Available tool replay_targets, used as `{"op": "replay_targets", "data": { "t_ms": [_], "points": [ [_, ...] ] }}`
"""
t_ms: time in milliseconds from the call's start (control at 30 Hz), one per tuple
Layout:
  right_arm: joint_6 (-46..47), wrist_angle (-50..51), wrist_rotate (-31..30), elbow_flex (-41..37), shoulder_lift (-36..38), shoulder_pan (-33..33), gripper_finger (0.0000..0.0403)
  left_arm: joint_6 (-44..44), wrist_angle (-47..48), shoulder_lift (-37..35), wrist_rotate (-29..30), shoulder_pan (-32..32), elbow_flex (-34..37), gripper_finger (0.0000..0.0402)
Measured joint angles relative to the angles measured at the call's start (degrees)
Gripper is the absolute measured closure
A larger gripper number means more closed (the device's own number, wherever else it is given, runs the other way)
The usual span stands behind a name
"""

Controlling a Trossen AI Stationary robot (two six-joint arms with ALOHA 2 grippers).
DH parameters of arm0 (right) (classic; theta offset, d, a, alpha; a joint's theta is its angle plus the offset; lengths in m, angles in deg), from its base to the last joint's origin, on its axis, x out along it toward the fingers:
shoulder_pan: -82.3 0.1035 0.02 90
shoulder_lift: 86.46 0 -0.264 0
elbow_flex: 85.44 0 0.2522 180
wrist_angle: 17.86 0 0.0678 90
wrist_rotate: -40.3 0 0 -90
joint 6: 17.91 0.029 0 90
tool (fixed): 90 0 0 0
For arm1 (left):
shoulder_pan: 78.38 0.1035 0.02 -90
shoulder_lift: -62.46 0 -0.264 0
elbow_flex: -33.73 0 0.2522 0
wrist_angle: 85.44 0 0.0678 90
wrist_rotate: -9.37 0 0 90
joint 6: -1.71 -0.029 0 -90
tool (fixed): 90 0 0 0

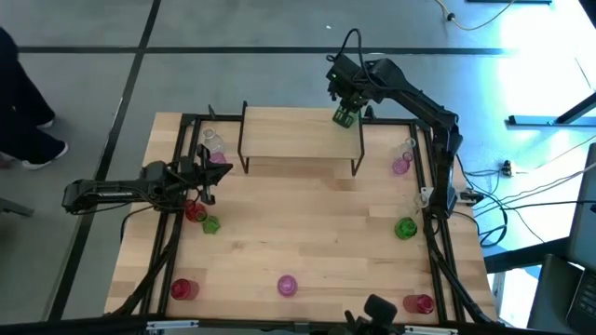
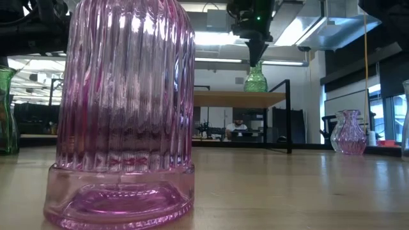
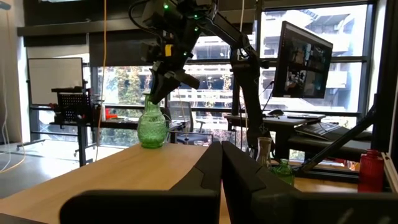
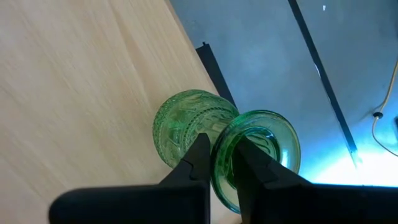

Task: Sort vases onto shelf
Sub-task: Put the middle green vase on the shelf

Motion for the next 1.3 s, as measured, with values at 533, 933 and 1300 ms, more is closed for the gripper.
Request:
{"op": "replay_targets", "data": {
  "t_ms": [533, 933, 1300],
  "points": [
    [-0.13, -0.12, -0.81, 0.0, -0.07, 0.02, 0.0293, 0.01, 0.0, 0.0, -0.02, 0.02, 0.0, 0.0401],
    [-1.62, -1.0, -2.37, 0.0, -0.07, 0.09, 0.0287, 0.02, 0.02, 0.0, -0.04, 0.02, 0.0, 0.0401],
    [-1.2, -1.02, -2.4, 0.0, -0.07, 0.11, 0.0251, 0.02, 0.05, 0.0, -0.04, 0.02, 0.0, 0.0401]
  ]
}}
